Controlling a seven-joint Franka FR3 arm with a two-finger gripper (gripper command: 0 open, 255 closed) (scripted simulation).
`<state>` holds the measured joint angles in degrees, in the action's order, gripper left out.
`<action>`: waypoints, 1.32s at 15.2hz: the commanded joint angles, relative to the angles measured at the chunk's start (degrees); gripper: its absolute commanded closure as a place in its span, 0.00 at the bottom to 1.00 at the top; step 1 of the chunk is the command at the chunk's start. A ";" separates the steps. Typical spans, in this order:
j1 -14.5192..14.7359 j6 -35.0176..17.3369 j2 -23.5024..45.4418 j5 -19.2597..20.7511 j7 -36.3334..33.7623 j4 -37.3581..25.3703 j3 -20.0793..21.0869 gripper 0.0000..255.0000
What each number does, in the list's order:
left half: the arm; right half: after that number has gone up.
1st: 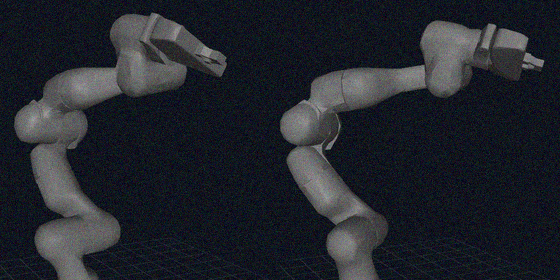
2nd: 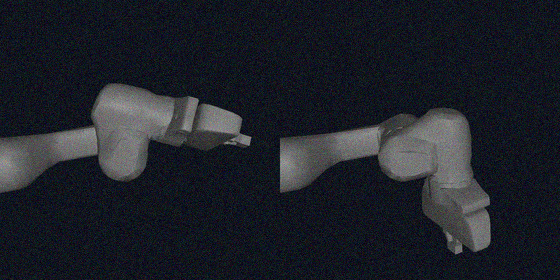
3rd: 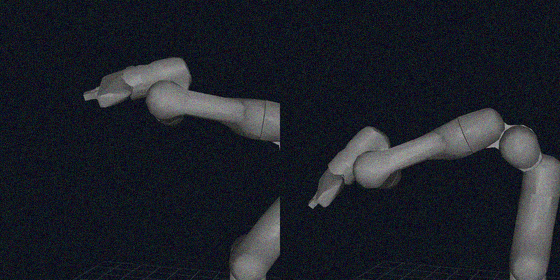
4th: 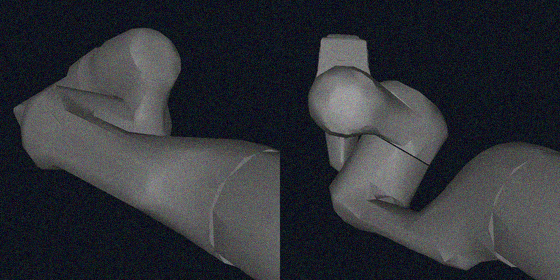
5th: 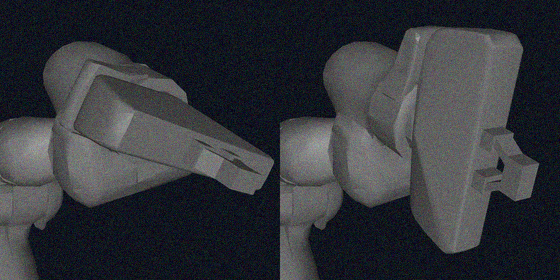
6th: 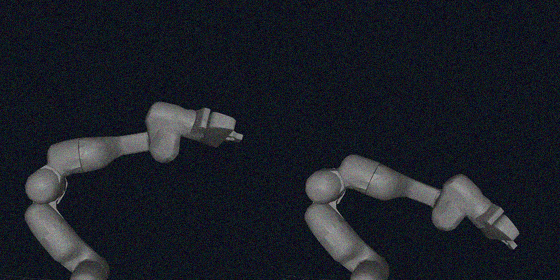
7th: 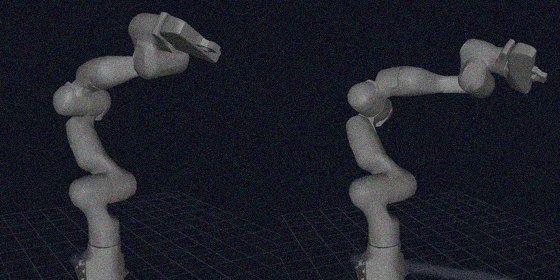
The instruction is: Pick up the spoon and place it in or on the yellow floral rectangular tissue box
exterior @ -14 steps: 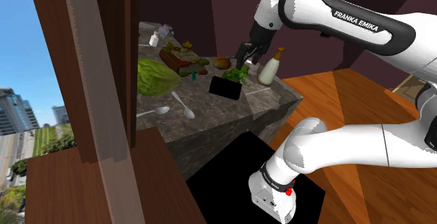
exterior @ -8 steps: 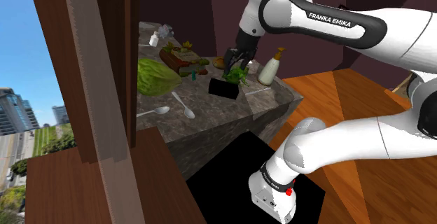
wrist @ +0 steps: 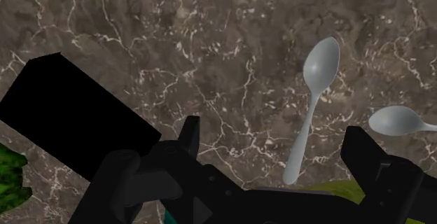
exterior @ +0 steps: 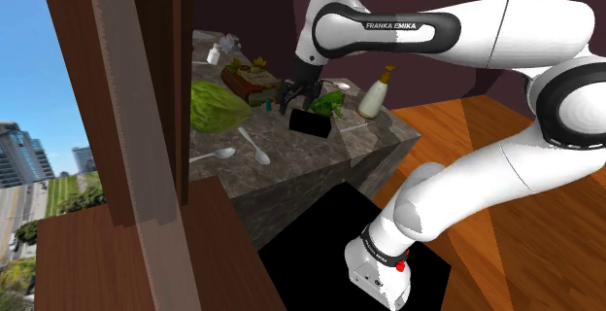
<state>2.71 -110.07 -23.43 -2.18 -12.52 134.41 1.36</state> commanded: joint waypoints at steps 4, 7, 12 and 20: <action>0.93 -5.62 10.69 -4.26 -0.11 -2.99 -0.29 0.00; 1.45 -8.29 17.26 -7.08 0.24 -5.64 -0.32 0.00; 1.92 -11.38 24.96 -10.50 0.91 -8.85 -0.02 0.00; 2.39 -16.35 27.30 -11.27 1.33 -6.27 0.47 0.00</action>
<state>5.11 -126.18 3.75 -13.41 -11.26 128.05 1.83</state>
